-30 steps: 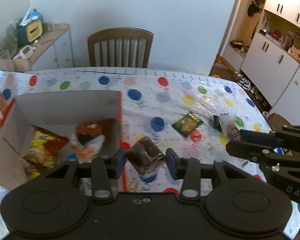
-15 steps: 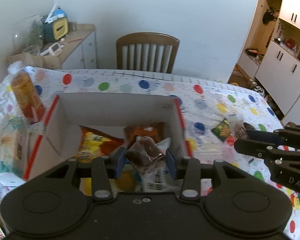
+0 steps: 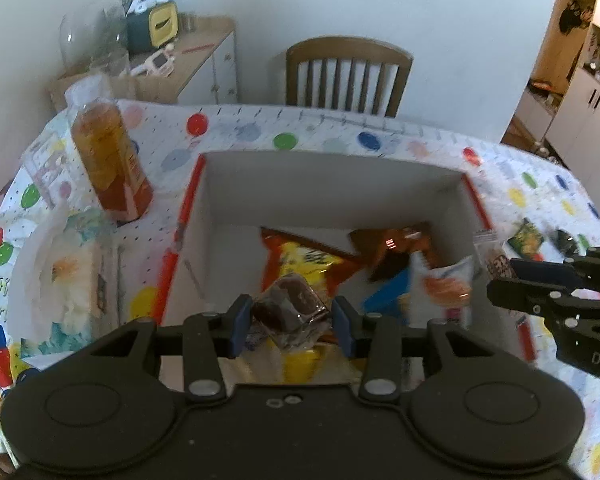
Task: Organize snacks
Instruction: 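Carry the brown cake and clear packet over the box with both grippers, then open both grippers to drop the cake and packet into the box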
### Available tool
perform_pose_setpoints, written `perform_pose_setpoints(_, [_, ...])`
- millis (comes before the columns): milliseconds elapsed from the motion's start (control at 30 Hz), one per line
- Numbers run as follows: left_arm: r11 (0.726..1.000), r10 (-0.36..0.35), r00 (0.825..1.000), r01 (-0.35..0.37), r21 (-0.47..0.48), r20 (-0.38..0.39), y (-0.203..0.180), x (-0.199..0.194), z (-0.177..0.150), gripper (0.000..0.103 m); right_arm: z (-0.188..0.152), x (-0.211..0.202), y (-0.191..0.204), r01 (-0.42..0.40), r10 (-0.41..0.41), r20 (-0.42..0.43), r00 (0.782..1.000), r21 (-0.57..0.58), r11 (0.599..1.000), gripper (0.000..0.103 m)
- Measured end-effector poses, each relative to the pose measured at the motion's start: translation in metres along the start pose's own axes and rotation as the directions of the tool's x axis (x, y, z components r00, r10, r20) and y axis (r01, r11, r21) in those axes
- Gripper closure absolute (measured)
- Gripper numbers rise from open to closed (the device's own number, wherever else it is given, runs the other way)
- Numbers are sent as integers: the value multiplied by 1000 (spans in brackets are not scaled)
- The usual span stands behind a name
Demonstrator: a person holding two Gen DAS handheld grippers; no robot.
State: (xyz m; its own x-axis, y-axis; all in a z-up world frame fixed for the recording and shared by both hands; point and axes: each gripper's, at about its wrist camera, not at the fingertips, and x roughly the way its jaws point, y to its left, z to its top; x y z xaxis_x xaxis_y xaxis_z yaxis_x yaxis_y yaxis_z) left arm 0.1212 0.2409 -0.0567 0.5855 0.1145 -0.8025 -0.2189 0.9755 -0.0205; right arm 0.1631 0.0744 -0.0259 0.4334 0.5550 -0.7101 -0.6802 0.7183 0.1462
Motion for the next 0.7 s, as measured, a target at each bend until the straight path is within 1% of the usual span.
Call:
perform_pose_setpoints(133, [1000, 5, 999, -5, 18, -34, 9, 16, -1, 62, 2, 26, 16, -10, 10, -42, 999, -9, 1000, 83])
perform_pose_setpoints(400, [999, -12, 997, 15, 39, -82, 14, 42, -6, 63, 2, 66, 34, -27, 25, -121, 992, -16, 1000, 83])
perform_pose_setpoints(700, [998, -19, 993, 26, 64, -118, 15, 60, -11, 62, -3, 87, 41, -7, 1, -165, 986, -33, 999, 83])
